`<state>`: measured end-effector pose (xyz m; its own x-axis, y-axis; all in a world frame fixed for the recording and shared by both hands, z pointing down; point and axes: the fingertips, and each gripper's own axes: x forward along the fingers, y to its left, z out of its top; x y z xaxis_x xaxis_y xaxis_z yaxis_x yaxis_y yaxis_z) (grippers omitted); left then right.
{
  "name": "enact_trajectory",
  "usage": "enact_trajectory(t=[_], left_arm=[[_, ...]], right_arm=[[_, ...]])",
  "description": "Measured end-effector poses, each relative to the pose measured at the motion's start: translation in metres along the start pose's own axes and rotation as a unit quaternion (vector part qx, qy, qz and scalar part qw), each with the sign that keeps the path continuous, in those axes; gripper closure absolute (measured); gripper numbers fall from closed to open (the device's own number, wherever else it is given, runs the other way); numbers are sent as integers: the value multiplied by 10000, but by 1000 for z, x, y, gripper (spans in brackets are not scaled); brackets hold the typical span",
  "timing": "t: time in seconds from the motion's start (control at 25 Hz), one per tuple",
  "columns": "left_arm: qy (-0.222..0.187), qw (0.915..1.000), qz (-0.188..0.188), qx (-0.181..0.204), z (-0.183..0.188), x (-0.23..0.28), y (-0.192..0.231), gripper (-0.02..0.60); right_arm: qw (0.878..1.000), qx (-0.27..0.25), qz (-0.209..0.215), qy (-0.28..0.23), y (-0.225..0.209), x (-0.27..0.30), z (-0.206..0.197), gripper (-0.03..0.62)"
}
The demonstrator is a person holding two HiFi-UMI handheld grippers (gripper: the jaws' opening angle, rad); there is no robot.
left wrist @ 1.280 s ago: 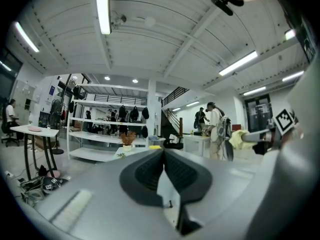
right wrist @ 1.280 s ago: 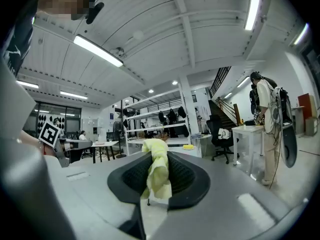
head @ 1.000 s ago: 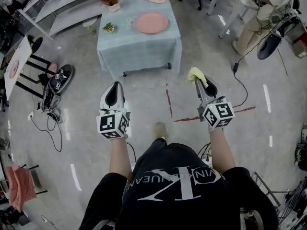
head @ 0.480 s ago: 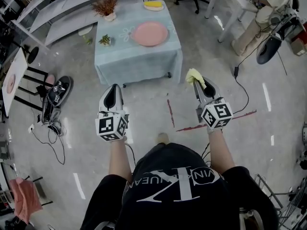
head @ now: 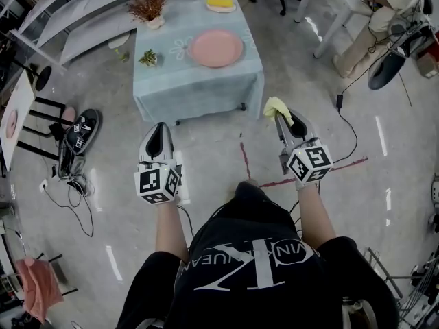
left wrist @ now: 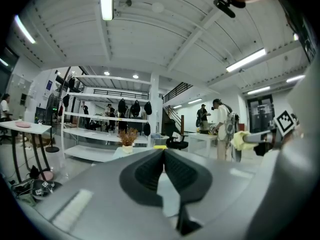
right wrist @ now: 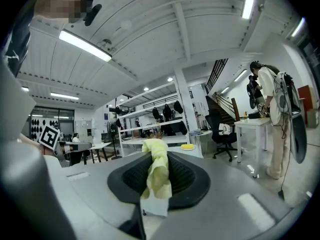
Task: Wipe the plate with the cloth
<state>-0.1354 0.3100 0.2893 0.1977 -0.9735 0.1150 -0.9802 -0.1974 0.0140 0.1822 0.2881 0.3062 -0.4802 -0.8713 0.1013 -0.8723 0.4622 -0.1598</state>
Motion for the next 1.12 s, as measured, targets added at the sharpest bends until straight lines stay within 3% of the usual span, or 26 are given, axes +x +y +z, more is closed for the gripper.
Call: enact_trajectory(t=[0.32, 1.12], left_arm=[[47, 9998, 179, -60, -6, 42, 27, 581], [597, 9976, 251, -238, -18, 228, 68, 581]], right_arm=[[9997, -33, 192, 113, -11, 62, -3, 522], [9930, 59, 736, 918, -77, 260, -18, 522]])
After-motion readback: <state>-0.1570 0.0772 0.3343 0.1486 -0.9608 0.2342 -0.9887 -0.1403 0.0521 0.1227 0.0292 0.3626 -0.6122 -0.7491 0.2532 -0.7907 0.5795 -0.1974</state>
